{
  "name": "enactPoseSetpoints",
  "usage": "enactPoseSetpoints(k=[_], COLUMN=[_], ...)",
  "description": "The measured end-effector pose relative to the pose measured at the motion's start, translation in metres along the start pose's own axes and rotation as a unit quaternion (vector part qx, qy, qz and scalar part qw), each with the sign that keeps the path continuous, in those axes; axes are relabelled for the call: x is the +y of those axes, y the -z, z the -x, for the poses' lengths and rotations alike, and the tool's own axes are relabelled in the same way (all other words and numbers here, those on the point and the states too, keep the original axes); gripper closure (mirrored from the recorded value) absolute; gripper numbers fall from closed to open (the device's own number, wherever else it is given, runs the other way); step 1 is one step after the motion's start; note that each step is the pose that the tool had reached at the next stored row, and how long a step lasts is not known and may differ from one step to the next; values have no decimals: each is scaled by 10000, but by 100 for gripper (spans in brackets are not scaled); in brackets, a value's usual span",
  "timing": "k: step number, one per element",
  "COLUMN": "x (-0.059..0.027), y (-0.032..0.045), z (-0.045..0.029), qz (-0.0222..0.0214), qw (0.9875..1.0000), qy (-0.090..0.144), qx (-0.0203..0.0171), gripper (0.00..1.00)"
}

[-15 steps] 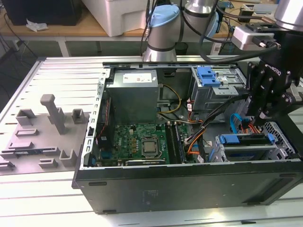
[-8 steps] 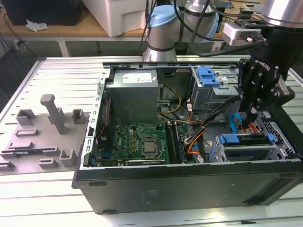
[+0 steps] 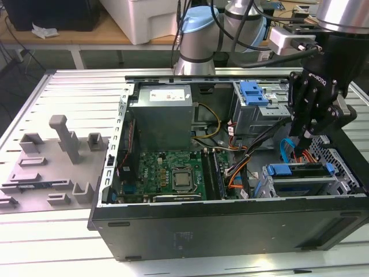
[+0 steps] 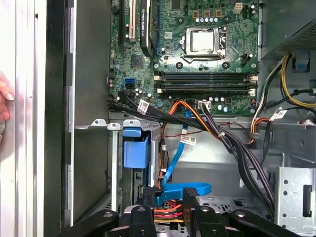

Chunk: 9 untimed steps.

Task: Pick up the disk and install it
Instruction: 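Insert the second disk wire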

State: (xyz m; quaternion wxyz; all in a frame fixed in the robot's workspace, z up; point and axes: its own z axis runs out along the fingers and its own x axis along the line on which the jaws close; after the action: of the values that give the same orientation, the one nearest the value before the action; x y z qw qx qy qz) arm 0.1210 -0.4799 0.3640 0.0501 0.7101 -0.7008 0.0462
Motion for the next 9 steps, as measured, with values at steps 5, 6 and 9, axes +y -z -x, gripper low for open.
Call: enactPoseSetpoints(k=[5,6,9], x=[1,1,1], y=[-2,-5,-9], z=[-15,-35,-69], qz=[0,0,0], qw=[10000,10000,10000], qy=[-1,-1,0], qx=[0,0,1], gripper=[64,64,64])
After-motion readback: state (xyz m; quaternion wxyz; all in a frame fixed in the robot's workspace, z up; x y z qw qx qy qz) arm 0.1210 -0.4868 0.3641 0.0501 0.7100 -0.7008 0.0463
